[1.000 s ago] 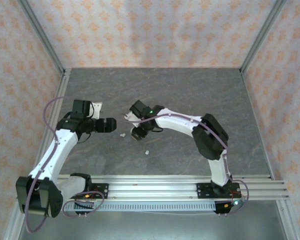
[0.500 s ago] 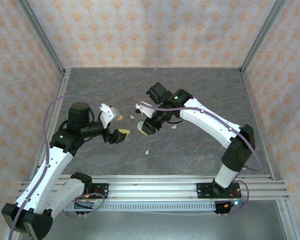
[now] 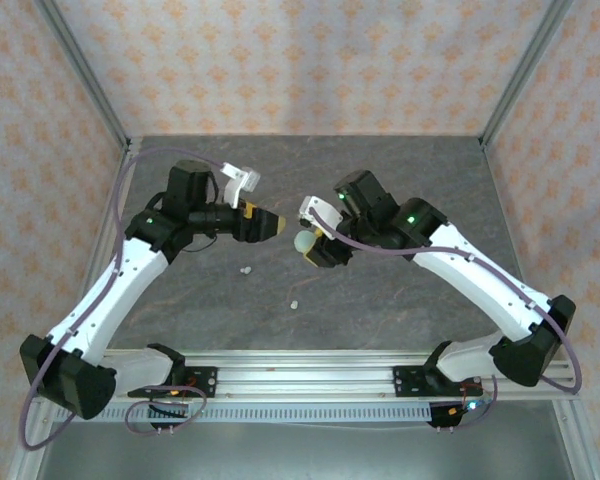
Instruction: Insert the wireless bluetooth earbuds into the charging case
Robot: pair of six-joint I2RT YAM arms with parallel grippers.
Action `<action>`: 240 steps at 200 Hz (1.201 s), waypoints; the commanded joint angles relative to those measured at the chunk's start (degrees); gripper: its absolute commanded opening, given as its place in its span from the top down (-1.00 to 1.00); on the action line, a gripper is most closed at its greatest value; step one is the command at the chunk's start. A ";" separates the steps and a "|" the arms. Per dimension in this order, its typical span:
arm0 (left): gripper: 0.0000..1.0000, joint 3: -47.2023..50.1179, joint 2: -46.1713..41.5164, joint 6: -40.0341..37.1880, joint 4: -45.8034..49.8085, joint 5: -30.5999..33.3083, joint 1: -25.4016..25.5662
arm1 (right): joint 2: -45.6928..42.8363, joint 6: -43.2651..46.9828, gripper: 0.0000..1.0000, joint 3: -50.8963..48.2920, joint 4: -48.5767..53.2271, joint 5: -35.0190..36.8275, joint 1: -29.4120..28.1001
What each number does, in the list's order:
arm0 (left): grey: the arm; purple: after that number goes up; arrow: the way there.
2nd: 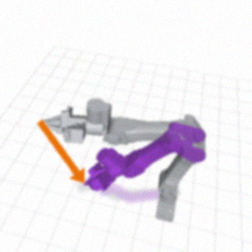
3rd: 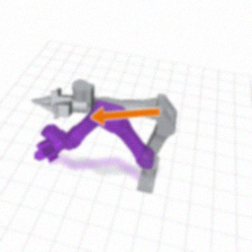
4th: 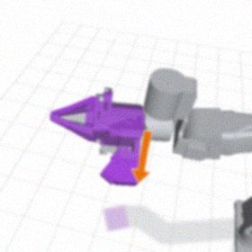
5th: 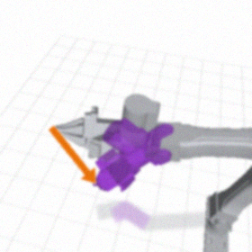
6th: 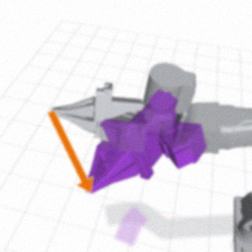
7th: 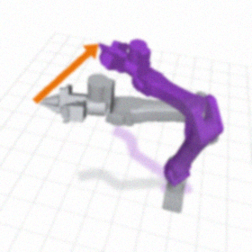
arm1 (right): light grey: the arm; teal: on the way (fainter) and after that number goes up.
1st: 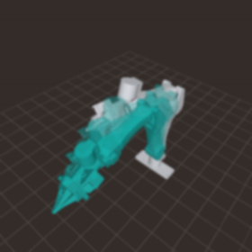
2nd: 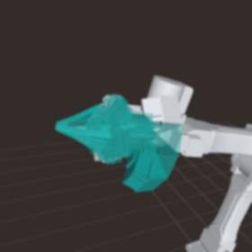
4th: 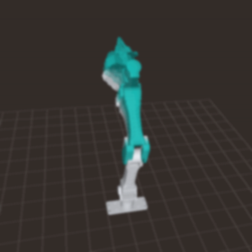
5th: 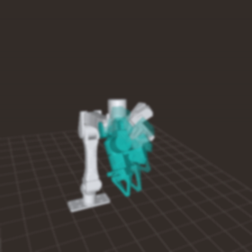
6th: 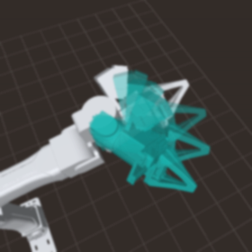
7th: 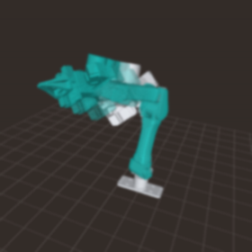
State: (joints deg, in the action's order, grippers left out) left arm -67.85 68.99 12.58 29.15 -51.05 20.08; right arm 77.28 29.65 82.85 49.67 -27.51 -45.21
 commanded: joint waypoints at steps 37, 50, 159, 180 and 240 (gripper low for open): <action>-0.29 -4.48 3.16 20.38 1.97 -0.38 5.14 | -0.54 1.38 0.24 -0.40 -5.02 4.48 0.15; -0.29 -4.02 4.06 21.60 1.34 -2.45 5.41 | -1.01 0.95 0.24 -0.84 -5.75 4.29 0.12; 1.00 -6.20 7.75 24.80 0.80 -3.00 8.38 | -1.93 -3.71 -0.03 -1.38 -6.49 2.76 1.25; 1.00 -5.63 7.30 28.86 -1.68 -0.44 7.40 | -3.54 -11.56 -0.38 -1.46 -8.23 2.86 3.20; 1.00 1.66 4.29 48.03 -21.85 6.92 4.00 | -5.83 -51.76 -0.56 -1.96 -14.24 -0.90 12.20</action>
State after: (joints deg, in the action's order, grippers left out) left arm -68.38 75.22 50.78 19.49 -47.66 24.23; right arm 71.85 -1.15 81.43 39.70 -25.36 -35.00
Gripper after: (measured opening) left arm 0.099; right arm 0.790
